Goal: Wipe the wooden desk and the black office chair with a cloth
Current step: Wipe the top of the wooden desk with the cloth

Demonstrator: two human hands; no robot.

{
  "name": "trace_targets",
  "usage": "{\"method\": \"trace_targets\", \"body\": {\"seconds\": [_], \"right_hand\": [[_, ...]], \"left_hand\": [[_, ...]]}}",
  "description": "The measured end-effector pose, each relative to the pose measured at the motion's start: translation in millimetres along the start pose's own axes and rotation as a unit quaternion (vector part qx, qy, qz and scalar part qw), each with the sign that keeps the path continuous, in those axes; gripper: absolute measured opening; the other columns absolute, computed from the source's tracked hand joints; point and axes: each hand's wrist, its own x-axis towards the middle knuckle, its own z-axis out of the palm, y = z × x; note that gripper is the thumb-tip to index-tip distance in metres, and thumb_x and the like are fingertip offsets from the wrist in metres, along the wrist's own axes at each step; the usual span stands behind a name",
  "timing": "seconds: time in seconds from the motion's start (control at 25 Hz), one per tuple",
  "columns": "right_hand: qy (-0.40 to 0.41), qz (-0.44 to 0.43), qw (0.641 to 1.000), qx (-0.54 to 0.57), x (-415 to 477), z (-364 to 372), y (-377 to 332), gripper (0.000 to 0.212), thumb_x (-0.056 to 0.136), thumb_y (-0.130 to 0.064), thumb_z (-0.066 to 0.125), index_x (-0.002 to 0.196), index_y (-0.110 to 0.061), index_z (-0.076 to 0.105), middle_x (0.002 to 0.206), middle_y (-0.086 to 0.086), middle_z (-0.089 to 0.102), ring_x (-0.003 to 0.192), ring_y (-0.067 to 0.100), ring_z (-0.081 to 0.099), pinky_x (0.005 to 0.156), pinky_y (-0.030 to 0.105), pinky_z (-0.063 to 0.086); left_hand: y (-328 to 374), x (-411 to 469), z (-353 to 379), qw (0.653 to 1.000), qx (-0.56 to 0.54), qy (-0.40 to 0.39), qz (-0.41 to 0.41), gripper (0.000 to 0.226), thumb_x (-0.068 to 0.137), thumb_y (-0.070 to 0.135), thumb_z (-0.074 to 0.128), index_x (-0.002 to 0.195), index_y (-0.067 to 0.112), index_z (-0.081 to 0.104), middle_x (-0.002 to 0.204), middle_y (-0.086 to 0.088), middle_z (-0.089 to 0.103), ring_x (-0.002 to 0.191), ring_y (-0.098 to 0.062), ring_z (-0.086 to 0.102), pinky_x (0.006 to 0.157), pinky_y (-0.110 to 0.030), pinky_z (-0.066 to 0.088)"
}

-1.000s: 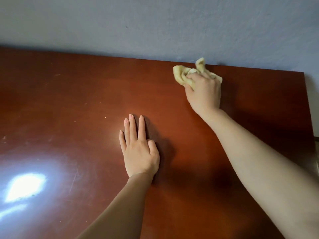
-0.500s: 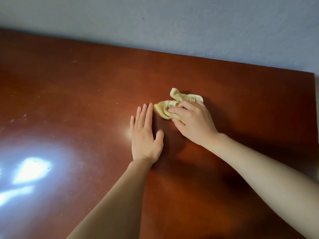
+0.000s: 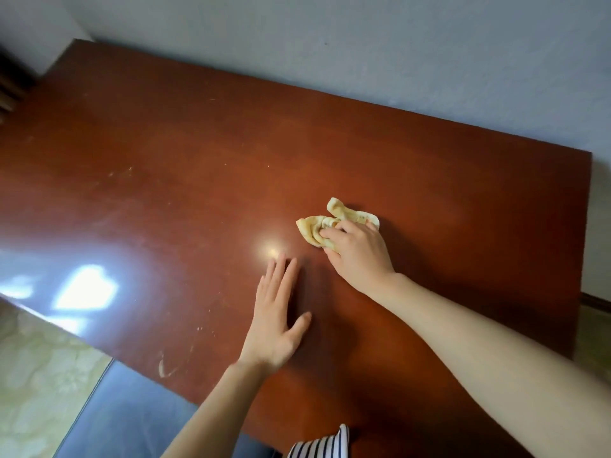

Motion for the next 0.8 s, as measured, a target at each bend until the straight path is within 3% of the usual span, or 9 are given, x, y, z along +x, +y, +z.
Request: {"method": "trace_targets", "body": {"seconds": [0.12, 0.28, 0.4, 0.56, 0.8], "right_hand": [[-0.047, -0.007, 0.999, 0.002, -20, 4, -23, 0.032, 0.094, -0.027, 0.051, 0.125, -0.026, 0.058, 0.116, 0.0, 0.059, 0.108, 0.022, 0.055, 0.1, 0.036, 0.031], [-0.117, -0.043, 0.992, 0.0, -59, 12, -58, 0.036, 0.093, -0.025, 0.051, 0.129, -0.027, 0.052, 0.122, -0.001, 0.052, 0.115, 0.022, 0.049, 0.102, 0.038, 0.031], [-0.148, -0.074, 0.986, -0.016, -91, 19, -83, 0.039, 0.093, -0.02, 0.051, 0.132, -0.028, 0.046, 0.124, 0.001, 0.048, 0.117, 0.023, 0.046, 0.102, 0.038, 0.033], [-0.189, -0.121, 0.974, -0.041, -127, 23, -98, 0.039, 0.095, -0.014, 0.047, 0.13, -0.03, 0.046, 0.126, 0.0, 0.045, 0.116, 0.025, 0.045, 0.102, 0.038, 0.03], [-0.222, -0.188, 0.957, 0.006, -183, 18, -86, 0.046, 0.093, -0.009, 0.046, 0.129, -0.038, 0.05, 0.114, -0.008, 0.047, 0.112, 0.017, 0.042, 0.105, 0.034, 0.027]], "left_hand": [[-12, -59, 7, 0.992, 0.034, 0.071, -0.093, 0.077, 0.087, 0.045, 0.047, 0.149, 0.032, 0.004, 0.156, 0.016, -0.016, 0.143, -0.005, -0.02, 0.116, -0.03, -0.012], [-20, -110, 15, 0.953, 0.096, 0.129, -0.256, 0.109, 0.079, 0.049, 0.068, 0.148, 0.024, -0.012, 0.149, 0.002, -0.036, 0.138, -0.016, -0.033, 0.114, -0.037, -0.014], [-16, -136, 17, 0.918, 0.042, 0.159, -0.361, 0.125, 0.069, 0.056, 0.073, 0.149, 0.018, -0.015, 0.153, -0.01, -0.03, 0.142, -0.026, -0.024, 0.115, -0.045, -0.006], [-14, -152, 18, 0.902, -0.036, 0.163, -0.399, 0.134, 0.065, 0.051, 0.08, 0.148, 0.008, -0.016, 0.154, -0.015, -0.024, 0.144, -0.033, -0.013, 0.116, -0.045, 0.01], [-10, -163, 17, 0.913, -0.001, 0.109, -0.392, 0.13, 0.071, 0.049, 0.076, 0.146, 0.005, -0.021, 0.156, -0.01, -0.023, 0.144, -0.033, -0.013, 0.116, -0.048, 0.016]]}}
